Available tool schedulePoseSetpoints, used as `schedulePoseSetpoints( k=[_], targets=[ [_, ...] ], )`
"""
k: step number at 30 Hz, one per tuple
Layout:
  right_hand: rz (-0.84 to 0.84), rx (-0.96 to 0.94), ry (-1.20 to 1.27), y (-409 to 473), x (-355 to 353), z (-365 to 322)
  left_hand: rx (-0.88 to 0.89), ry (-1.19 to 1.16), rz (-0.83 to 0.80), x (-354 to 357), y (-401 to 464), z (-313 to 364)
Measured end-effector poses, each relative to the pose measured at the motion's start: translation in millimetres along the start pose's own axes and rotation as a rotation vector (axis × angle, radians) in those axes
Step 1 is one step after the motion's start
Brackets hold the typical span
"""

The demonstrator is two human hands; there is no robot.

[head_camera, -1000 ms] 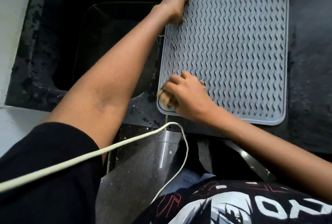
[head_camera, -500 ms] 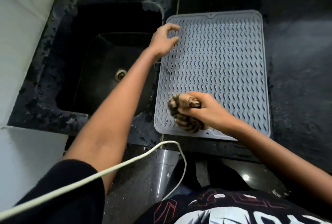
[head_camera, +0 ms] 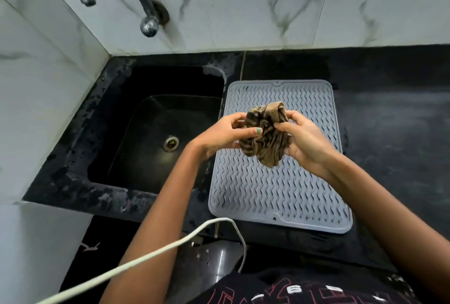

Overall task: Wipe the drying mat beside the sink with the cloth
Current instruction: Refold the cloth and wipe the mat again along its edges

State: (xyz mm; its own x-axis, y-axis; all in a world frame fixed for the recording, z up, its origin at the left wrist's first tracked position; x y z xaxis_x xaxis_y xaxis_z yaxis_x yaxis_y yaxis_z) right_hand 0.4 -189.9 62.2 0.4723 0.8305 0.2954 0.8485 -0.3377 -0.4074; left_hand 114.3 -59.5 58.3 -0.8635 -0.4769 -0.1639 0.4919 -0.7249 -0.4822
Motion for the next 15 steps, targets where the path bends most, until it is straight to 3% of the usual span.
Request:
schedulePoseSetpoints(
  k=[8, 11, 15],
  targets=[
    [0.112, -0.226, -0.279, -2.5, -3.3, -30.8, 0.072, -0.035, 0.033, 6.0, -7.1, 17.2],
    [0.097, -0.289, -0.314, -3.2, -3.9, -47.1, 0.059, -0.154, 0.028, 8.4, -11.9, 19.9],
    [0.060, -0.374, -0.431, -5.1, -0.8, -62.0, 0.115, -0.101, 0.003, 11.7, -15.1, 24.3]
  ],
)
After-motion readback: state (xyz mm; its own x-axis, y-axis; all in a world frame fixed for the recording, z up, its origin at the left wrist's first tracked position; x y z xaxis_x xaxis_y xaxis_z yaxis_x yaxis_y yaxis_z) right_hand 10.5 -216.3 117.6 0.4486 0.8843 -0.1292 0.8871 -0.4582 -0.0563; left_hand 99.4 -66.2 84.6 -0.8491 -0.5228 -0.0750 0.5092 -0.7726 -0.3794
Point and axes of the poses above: each hand's wrist, its own y-axis towards the middle knuckle, its own x-axis out of the palm, z = x × y, the point moved 4 cm from there along y, towards the middle knuckle, and after that the axes turned 1 degree about -x, right-handed, at the moved point
